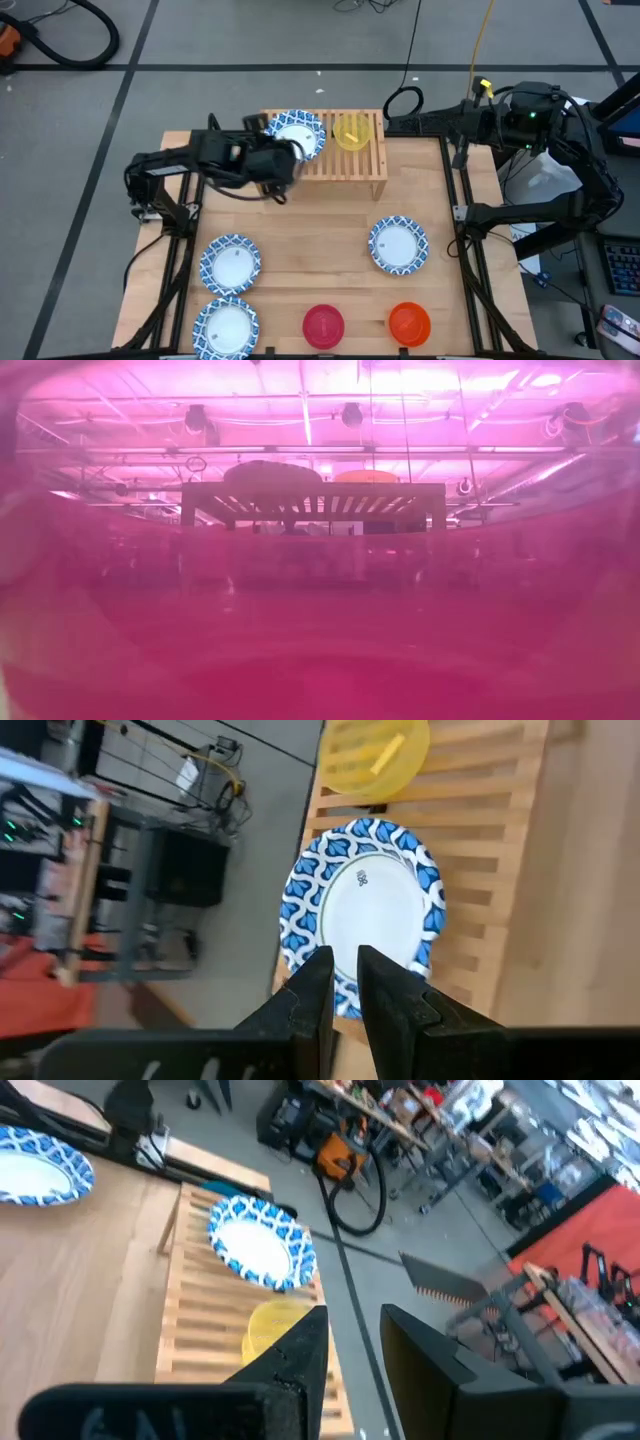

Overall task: Place and stack bowls onto a shelf
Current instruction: Stack the orange bowl on top of the yellow bowl on the shelf

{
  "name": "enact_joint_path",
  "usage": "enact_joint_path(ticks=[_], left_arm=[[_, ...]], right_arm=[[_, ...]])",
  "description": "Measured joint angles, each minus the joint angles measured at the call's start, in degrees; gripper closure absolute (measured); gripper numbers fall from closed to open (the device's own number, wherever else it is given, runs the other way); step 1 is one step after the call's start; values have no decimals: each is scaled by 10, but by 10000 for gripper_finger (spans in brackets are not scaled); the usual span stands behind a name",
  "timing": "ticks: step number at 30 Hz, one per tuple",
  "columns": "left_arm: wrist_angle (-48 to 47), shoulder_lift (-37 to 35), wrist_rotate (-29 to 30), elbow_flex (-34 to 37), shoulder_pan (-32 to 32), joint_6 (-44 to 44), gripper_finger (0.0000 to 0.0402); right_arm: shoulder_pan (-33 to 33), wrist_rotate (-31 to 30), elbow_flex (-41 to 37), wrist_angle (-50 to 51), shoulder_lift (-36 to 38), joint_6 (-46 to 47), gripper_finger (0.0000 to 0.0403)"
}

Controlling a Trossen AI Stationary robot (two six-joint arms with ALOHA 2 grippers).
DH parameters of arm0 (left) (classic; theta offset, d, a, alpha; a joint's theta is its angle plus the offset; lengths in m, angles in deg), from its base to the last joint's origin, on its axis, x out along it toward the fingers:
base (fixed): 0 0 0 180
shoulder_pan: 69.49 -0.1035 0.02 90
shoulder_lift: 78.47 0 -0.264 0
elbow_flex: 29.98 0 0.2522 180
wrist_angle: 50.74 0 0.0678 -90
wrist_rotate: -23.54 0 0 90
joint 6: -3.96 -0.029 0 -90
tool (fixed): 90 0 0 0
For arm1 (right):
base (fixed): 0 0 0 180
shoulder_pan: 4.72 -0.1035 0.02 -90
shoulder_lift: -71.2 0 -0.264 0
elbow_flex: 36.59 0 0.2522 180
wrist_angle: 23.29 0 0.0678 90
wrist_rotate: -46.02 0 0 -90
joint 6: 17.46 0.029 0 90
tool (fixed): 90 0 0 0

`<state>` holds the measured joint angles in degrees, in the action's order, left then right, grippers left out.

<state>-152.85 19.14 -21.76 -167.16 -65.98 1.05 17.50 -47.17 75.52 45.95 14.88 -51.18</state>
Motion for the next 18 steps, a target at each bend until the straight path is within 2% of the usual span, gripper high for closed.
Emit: enact_joint_path(ticks=[3, 7, 13, 18], left_arm=[[-16, -21, -12, -23, 15, 29, 346], [-17, -68, -24, -10, 43, 66, 346], [-17, -150, -24, 41, 88, 145, 346], [-16, -198, -24, 116, 125, 179, 346]], right_arm=[[0, -12, 0, 34, 7, 27, 314], [0, -13, 0, 92, 13, 46, 314], [0, -13, 0, 145, 17, 70, 314], [0, -12, 0, 185, 21, 81, 314]])
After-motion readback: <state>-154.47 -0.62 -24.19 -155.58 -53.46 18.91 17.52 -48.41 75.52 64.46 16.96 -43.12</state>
